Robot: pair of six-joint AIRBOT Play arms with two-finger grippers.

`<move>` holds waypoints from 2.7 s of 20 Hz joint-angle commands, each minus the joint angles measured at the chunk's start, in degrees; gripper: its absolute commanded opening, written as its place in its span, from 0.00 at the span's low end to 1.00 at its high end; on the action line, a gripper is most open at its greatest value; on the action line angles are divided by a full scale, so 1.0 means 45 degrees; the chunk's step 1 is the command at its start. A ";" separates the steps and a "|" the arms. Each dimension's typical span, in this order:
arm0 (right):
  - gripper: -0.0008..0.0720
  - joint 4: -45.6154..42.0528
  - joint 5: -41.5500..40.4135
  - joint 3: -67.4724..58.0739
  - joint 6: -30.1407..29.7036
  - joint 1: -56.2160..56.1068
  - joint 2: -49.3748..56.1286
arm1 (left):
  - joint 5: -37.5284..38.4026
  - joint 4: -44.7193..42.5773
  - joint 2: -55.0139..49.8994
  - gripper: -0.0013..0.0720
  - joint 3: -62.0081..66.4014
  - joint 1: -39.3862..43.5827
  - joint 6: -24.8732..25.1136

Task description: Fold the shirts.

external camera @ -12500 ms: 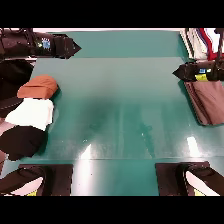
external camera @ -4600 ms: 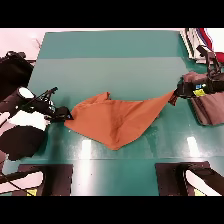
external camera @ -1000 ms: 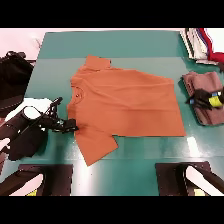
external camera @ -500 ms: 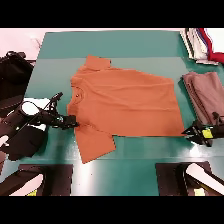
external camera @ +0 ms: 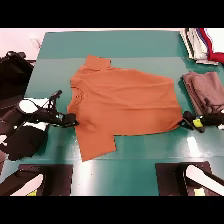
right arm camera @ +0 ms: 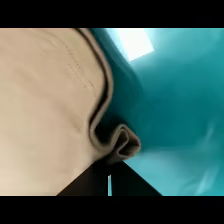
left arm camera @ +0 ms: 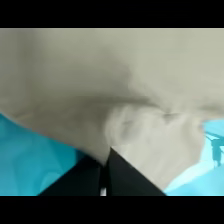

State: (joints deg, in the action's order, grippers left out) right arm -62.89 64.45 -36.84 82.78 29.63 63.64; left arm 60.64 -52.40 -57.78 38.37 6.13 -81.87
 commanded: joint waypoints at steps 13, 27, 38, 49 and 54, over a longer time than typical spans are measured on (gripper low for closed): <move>0.03 0.0272 0.1734 -1.4668 0.0160 0.0136 -0.6003 | 0.1462 -0.5134 0.4425 0.05 1.8102 0.0000 -0.2749; 0.03 -0.2453 0.5003 -1.3197 0.1287 -0.2783 -0.0063 | 0.4279 -0.4891 -0.1846 0.05 1.3789 0.0005 -0.2045; 0.03 -0.4245 0.4051 -1.4634 0.1307 -0.4425 0.7669 | 0.0549 -0.2788 -0.8859 0.05 1.3265 -0.1302 -0.1545; 0.03 -0.4036 0.4022 -1.3172 0.1258 -0.5328 0.6839 | 0.3988 -0.4362 -0.9000 0.05 1.2696 -0.1647 -0.0141; 0.03 -0.3939 0.2909 -0.9738 0.1263 -0.5319 0.5654 | 0.3701 -0.4255 -0.9000 0.05 1.0661 -0.1277 -0.0131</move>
State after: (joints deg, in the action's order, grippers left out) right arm -80.66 80.40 -88.12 88.51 5.89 91.72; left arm 76.75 -70.48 -98.26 90.72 -0.49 -82.26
